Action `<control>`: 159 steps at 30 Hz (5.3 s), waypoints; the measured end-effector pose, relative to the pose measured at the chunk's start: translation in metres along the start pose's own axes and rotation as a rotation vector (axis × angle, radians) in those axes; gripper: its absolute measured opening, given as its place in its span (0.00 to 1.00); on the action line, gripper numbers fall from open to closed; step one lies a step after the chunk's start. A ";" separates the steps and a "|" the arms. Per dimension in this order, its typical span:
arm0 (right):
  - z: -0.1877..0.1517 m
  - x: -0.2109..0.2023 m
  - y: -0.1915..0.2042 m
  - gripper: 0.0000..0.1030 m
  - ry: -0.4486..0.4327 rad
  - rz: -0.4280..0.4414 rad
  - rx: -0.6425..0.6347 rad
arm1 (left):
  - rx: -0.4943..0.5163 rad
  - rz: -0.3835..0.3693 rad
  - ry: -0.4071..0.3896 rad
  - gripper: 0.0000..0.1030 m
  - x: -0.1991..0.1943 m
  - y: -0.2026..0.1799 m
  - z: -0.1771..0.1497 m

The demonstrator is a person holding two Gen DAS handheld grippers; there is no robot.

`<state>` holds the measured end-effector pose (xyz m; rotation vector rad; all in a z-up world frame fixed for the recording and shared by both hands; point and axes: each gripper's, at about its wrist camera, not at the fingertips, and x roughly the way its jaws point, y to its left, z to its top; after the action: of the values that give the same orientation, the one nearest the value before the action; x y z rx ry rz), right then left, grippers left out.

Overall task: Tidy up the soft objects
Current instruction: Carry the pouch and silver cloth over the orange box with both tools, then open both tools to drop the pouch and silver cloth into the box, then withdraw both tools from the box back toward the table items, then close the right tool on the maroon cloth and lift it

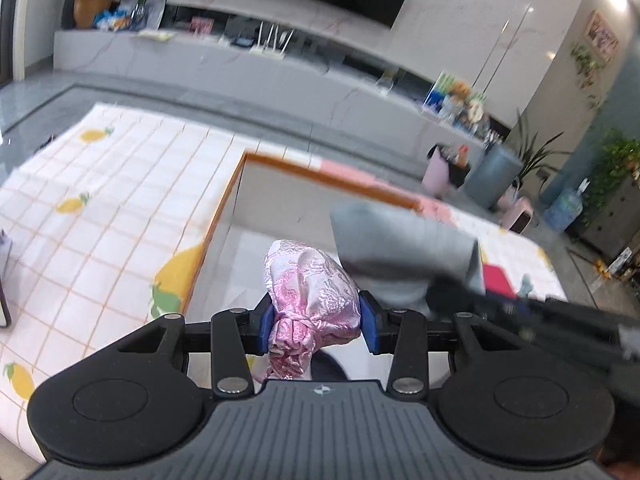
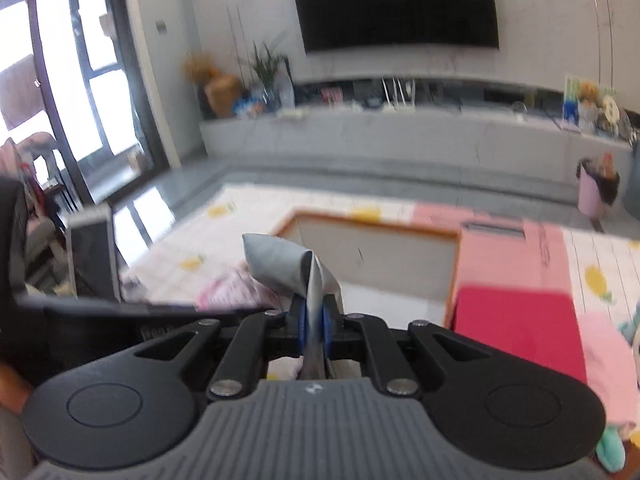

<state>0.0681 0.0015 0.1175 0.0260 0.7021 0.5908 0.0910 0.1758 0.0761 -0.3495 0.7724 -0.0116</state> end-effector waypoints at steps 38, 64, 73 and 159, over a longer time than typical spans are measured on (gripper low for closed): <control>-0.056 0.042 0.007 0.18 0.260 -0.153 -0.277 | 0.084 0.285 -0.032 0.87 0.008 -0.022 -0.018; -0.034 -0.005 0.004 0.97 0.138 -0.126 -0.200 | 0.059 0.232 -0.140 0.87 -0.043 -0.048 -0.003; -0.026 -0.070 -0.076 0.97 0.105 -0.282 -0.092 | 0.169 0.087 -0.191 0.87 -0.052 -0.095 -0.020; -0.130 -0.051 -0.267 0.08 0.446 -0.467 -0.034 | 0.205 0.100 -0.283 0.85 0.113 -0.255 -0.190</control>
<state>0.0914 -0.2707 -0.0094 -0.3032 1.0893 0.1542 0.0718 -0.1384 -0.0466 -0.1137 0.5022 0.0513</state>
